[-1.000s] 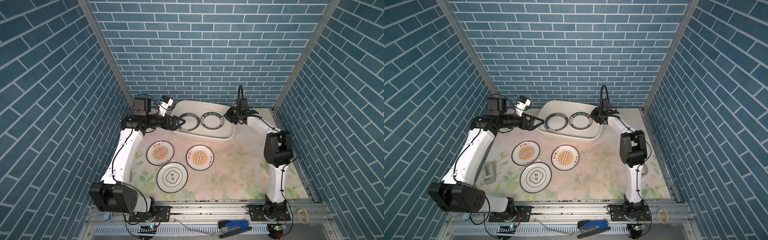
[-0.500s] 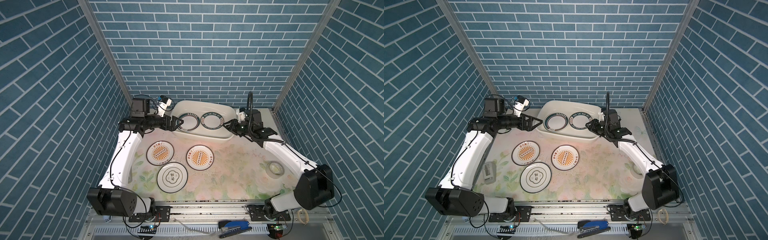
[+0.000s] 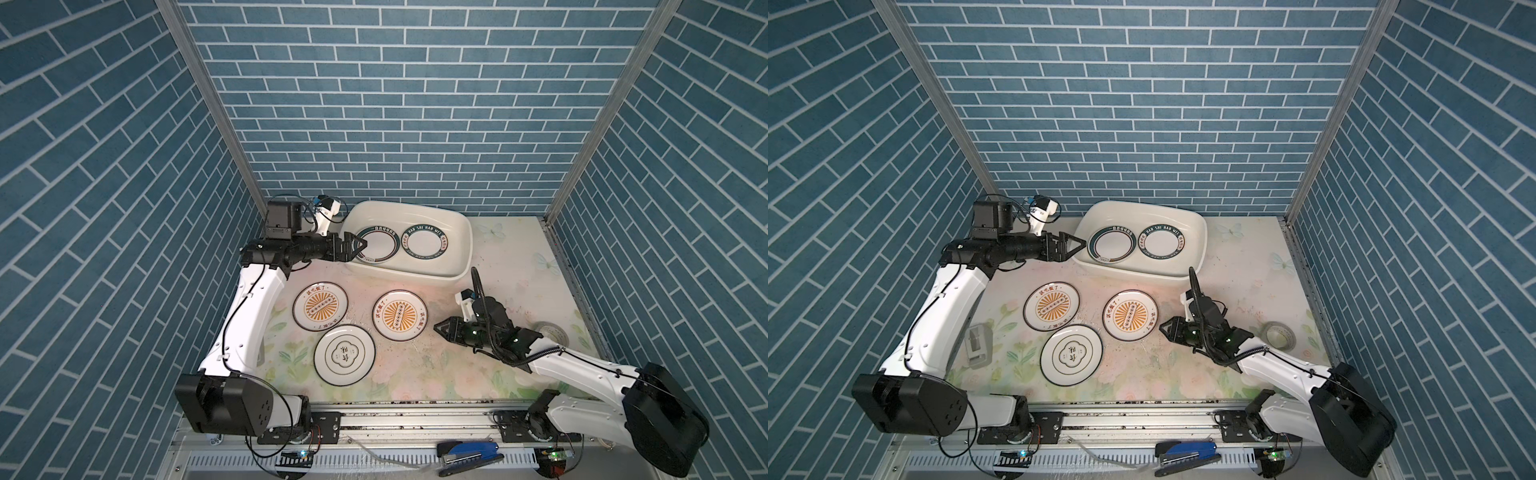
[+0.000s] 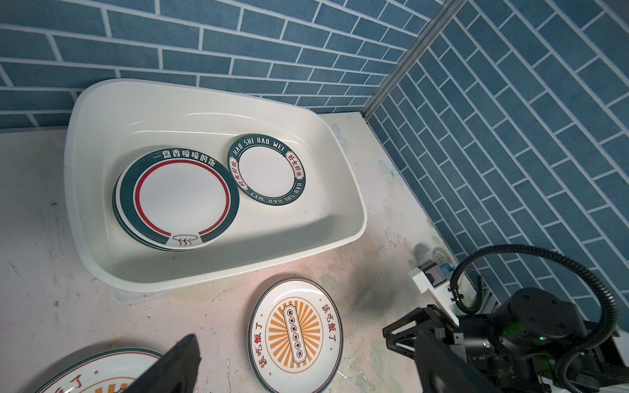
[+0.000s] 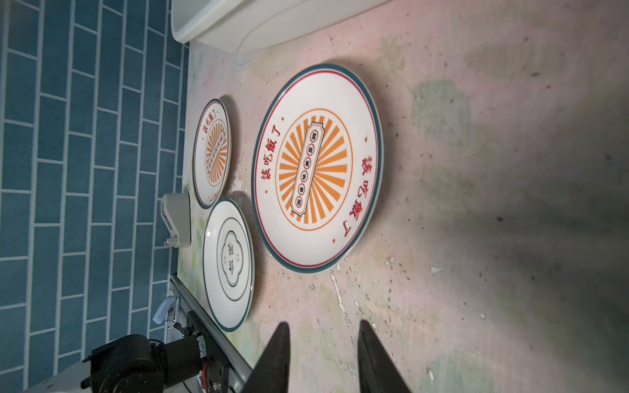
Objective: Place the plates into the plastic bin on the countertop
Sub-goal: 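Move the right gripper toward the orange sunburst plate nearest the bin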
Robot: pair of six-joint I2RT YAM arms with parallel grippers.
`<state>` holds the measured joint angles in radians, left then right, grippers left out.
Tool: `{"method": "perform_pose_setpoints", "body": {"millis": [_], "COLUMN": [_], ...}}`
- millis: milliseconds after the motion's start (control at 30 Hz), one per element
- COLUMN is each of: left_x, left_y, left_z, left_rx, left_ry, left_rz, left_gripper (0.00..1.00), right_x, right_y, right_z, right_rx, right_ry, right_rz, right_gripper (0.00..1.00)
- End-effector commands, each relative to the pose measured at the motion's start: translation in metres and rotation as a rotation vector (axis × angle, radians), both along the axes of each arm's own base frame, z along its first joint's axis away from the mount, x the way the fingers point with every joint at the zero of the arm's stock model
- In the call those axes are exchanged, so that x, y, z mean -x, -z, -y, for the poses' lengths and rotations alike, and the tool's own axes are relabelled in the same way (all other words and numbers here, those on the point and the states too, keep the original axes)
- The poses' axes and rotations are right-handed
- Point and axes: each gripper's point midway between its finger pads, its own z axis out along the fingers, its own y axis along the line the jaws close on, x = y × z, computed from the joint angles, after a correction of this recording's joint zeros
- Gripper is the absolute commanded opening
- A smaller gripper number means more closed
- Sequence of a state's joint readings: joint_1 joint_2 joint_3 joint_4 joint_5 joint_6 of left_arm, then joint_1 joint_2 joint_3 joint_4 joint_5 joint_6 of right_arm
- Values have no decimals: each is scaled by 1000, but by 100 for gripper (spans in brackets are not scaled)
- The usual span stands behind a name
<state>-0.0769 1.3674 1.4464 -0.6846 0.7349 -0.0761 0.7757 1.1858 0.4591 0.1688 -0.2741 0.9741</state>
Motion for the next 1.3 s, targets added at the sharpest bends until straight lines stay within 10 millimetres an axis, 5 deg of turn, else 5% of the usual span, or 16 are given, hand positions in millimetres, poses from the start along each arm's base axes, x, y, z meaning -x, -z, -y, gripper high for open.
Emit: {"method": "perform_pose_setpoints", "body": {"millis": [0,400,800,1267], "left_x": [7,29,36,37], "left_y": [4,55,59,59], "left_z": [-1,-5,4,6], "left_rx": [12,-15,50,65], "left_ry": [-14,-23,8,18], "left_rz": [-8,-147,-182,-187], "left_gripper": [100,100,100,100], "right_x": [-20,-28,-42,-51], "right_y": [-14,24,48,78], "right_z": [-12,-20,-37,-30], "right_rx": [-95,-10,-14,-5], "right_ry": [101,176,189,251], "right_rz": [68,17,-26,-91], "right_gripper": [34,35,34,23]}}
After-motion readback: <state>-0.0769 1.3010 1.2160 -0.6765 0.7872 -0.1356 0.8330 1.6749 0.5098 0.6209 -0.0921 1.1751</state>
